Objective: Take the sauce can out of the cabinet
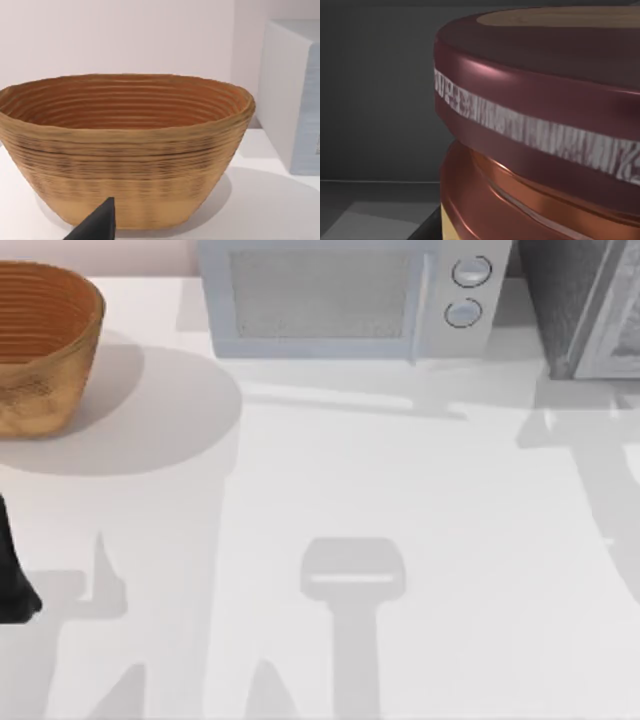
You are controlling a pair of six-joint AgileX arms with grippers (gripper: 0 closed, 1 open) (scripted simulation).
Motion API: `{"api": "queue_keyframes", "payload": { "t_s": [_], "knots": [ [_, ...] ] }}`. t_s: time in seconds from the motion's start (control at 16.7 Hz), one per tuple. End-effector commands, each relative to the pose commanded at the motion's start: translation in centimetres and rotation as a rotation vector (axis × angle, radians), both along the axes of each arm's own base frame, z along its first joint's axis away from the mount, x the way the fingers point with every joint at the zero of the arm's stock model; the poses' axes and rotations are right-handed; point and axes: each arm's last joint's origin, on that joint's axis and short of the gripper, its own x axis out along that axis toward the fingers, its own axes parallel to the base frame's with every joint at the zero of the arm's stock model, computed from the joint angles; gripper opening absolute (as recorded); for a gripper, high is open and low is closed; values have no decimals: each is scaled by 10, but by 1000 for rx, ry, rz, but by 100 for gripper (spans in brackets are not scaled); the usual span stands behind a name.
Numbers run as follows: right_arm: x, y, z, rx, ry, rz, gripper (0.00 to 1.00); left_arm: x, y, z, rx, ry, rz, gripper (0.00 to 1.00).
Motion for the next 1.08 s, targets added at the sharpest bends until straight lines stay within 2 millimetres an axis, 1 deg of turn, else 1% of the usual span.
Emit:
{"api": "queue_keyframes", "payload": {
  "t_s": [0.12,0.18,0.3,0.54,0.66,0.72,0.84,0.9,1.02,1.08],
  "knots": [
    [-16,-7,-35,-13,-10,5,0,0,0,0,0,0,0,100],
    [-22,-10,-57,-20,-5,6,0,0,0,0,0,0,0,100],
    [-28,-15,-109,-33,16,6,0,0,0,0,0,0,0,100],
    [-27,-21,-225,-42,88,-1,0,0,0,0,0,0,0,100],
    [-25,-24,-276,-37,119,-9,0,0,0,0,0,0,0,100],
    [-24,-25,-298,-33,132,-14,0,0,0,0,0,0,0,100],
    [-21,-28,-334,-22,154,-24,0,0,0,0,0,0,0,100],
    [-20,-29,-348,-17,164,-29,0,0,0,0,0,0,0,100],
    [-18,-30,-368,-7,183,-38,0,0,0,0,0,0,0,100],
    [-17,-31,-374,-4,191,-41,0,0,0,0,0,0,0,100]
  ]
}}
